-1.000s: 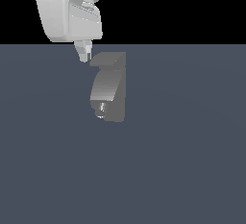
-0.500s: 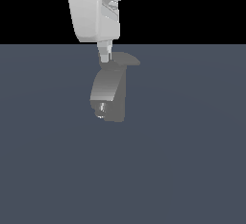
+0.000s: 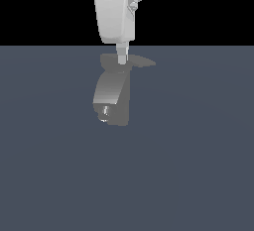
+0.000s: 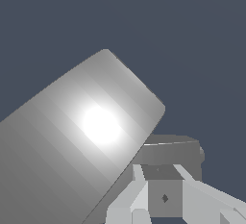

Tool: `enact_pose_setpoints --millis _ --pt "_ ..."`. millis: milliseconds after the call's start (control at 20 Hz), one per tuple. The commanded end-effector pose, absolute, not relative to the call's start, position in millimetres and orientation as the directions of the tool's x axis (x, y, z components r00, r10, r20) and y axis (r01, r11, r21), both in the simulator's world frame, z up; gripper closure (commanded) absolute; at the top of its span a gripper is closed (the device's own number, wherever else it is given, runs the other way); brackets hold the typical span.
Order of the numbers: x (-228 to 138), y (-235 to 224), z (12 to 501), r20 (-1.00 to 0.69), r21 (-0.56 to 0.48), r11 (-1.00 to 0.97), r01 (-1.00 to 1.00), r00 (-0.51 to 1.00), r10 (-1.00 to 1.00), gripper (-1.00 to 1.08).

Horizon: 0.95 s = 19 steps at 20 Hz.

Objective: Turn on the faucet by rotating a designated handle.

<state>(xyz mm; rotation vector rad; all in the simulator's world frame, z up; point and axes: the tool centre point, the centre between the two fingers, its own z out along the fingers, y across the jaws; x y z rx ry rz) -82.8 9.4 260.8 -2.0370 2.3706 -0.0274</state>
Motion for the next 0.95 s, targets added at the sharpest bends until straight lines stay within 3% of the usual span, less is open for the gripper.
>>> enact_pose_setpoints --millis 0,900 --pt "-75 -7 257 -0.002 -0.021 0.162 -0.986 -0.162 -0.987 1.08" --pt "-39 -82 249 0.0 -0.001 0.18 -0.984 -0.18 -0.984 1.08"
